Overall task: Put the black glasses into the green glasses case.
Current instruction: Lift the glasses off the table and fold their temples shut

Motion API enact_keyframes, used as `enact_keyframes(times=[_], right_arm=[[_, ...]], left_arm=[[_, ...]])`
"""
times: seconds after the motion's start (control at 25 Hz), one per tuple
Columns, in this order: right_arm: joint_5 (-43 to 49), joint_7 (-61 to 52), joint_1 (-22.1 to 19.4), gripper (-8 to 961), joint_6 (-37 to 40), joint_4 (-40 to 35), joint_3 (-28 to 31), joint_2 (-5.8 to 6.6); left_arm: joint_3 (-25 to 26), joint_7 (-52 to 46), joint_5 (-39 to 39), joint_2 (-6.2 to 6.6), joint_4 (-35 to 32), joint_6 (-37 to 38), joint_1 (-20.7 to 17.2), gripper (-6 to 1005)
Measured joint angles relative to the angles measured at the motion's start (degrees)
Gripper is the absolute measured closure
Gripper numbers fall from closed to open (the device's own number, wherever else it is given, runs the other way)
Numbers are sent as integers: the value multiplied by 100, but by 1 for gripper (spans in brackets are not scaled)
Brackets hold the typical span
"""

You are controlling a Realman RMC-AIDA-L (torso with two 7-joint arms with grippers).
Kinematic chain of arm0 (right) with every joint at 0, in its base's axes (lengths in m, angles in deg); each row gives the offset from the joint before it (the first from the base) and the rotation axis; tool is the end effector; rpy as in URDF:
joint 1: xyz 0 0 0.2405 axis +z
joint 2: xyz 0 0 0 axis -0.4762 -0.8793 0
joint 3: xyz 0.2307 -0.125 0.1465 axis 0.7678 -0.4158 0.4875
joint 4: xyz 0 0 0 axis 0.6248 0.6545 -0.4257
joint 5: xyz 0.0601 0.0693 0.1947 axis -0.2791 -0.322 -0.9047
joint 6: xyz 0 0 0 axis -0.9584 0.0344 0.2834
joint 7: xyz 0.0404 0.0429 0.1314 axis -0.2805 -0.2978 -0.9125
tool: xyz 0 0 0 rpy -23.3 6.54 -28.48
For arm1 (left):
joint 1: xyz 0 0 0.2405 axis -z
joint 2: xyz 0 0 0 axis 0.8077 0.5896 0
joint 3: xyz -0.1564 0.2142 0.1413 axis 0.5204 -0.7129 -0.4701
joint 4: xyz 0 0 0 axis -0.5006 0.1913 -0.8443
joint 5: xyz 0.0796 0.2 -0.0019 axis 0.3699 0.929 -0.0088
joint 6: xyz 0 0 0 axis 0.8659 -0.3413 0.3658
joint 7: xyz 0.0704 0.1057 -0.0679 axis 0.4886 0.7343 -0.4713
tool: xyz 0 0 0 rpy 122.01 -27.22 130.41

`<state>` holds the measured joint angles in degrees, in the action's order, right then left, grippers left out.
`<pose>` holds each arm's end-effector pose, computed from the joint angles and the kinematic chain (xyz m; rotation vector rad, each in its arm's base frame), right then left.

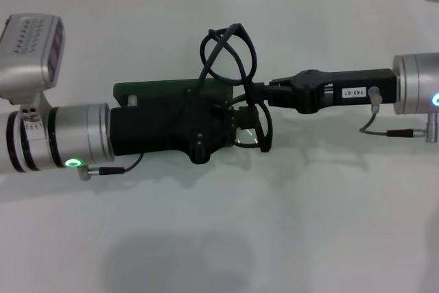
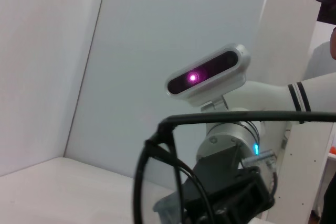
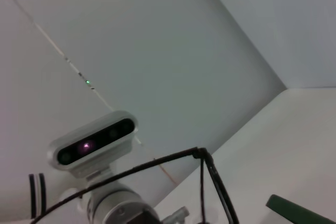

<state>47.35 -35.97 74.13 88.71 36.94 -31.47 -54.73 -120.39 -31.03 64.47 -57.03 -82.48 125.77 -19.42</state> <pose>0.1978 0.3963 -0.0595 2.7502 -0.9504 -0.8815 -0.2573 0.3319 -0.0649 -2.8301 -0.4631 -1.1141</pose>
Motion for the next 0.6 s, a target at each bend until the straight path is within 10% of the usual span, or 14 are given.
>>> enact_keyframes(times=[0.6], right_arm=[[-41,48,-187,914,0,-150,43,5]], left_arm=[[41,-2,0,-4,-25,28,-39,999]])
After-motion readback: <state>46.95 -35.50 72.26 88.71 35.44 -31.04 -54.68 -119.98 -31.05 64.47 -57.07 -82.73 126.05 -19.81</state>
